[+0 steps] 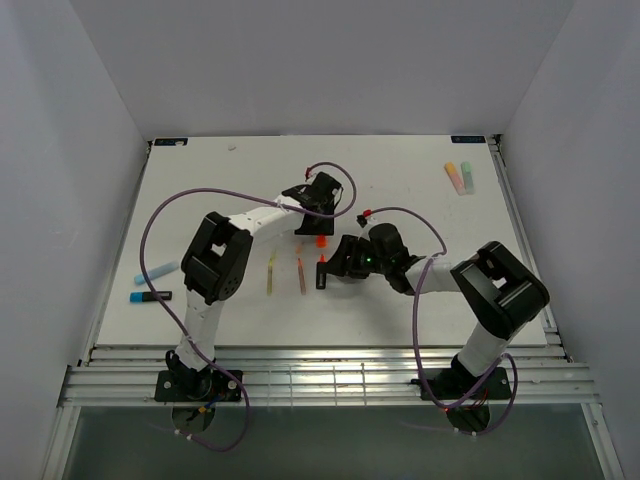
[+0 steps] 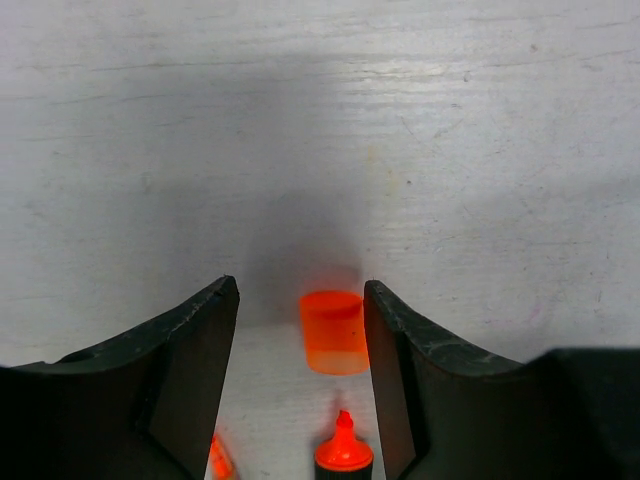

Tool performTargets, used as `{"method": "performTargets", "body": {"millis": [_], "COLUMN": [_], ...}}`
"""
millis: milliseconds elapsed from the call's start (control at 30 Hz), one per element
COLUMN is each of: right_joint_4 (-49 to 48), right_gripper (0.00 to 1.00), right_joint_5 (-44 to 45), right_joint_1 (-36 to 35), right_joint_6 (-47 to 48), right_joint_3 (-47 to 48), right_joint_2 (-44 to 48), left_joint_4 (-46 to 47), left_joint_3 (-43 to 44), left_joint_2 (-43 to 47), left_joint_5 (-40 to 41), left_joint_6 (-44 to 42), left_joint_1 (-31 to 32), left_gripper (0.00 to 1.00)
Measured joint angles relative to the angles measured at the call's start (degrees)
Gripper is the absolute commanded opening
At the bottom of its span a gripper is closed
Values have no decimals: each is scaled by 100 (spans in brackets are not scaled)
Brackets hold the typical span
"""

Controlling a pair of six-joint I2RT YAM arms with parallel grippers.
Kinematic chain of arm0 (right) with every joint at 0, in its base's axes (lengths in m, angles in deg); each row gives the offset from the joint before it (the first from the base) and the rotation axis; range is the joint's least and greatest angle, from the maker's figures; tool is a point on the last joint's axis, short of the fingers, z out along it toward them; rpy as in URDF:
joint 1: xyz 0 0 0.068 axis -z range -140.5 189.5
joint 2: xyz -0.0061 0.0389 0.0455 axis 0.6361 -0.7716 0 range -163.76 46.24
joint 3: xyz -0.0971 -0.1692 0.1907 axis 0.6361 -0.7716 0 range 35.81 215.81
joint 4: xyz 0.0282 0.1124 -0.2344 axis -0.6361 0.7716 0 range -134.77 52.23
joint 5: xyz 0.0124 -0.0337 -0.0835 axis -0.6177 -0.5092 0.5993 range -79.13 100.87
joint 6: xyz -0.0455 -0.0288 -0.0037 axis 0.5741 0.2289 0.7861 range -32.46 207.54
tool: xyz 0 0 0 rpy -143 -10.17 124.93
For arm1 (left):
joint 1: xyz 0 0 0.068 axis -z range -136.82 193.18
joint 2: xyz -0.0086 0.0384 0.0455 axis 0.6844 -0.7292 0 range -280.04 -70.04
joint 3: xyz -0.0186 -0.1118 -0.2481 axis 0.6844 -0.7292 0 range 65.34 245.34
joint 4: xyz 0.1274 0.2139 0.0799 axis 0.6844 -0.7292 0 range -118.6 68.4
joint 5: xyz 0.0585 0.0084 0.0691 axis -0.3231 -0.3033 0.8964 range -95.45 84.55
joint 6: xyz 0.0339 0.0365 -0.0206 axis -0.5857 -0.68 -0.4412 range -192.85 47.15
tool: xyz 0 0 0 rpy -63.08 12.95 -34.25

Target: Open the pen caps

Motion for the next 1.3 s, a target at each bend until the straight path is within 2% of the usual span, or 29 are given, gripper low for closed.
{"method": "performTargets", "body": {"millis": [100, 200, 300, 333, 400, 500, 633, 733, 800, 933, 1133, 1300], "right_joint_4": [103, 448, 953, 1137, 1440, 1867, 2218, 2417, 2542, 2763, 3080, 3202], "right_gripper": [65, 65, 66, 66, 66, 67, 67, 67, 67, 67, 67, 67], "right_joint_5": [-24, -9, 55, 85, 153, 258, 326, 326, 319, 295, 245, 234], "right_joint_1": [116, 203, 229, 232, 232, 232, 232, 232, 232, 236, 236, 245], "right_joint_6": [155, 358, 564, 640, 769, 949, 1082, 1141, 1165, 1263, 1421, 1508], "right_joint_3": [7, 44, 164, 216, 304, 358, 358, 358, 358, 358, 358, 358], "right_joint_2": [118, 278, 557, 688, 994, 1543, 2070, 2275, 2319, 2319, 2365, 2481], "left_joint_4": [-240, -551, -894, -1036, -1298, -1473, -1648, -1847, -2000, -2267, -2776, -2905], "left_joint_3": [203, 647, 938, 951, 940, 680, -83, -756, -1182, -1694, -1705, -1781], "left_joint_2": [138, 258, 627, 831, 1285, 2013, 2804, 3141, 3294, 3519, 3436, 3128], "left_joint_5": [205, 459, 708, 734, 697, 494, 258, 72, 146, 378, 726, 925], "left_joint_6": [-24, 0, 210, 337, 614, 1038, 1744, 2253, 2581, 3167, 3943, 4218], "left_joint_1": [-85, -212, -470, -629, -1088, -2142, -3689, -4433, -4627, -4621, -4937, -5372], "left_gripper": [69, 77, 96, 98, 98, 98, 98, 98, 98, 98, 98, 92]}}
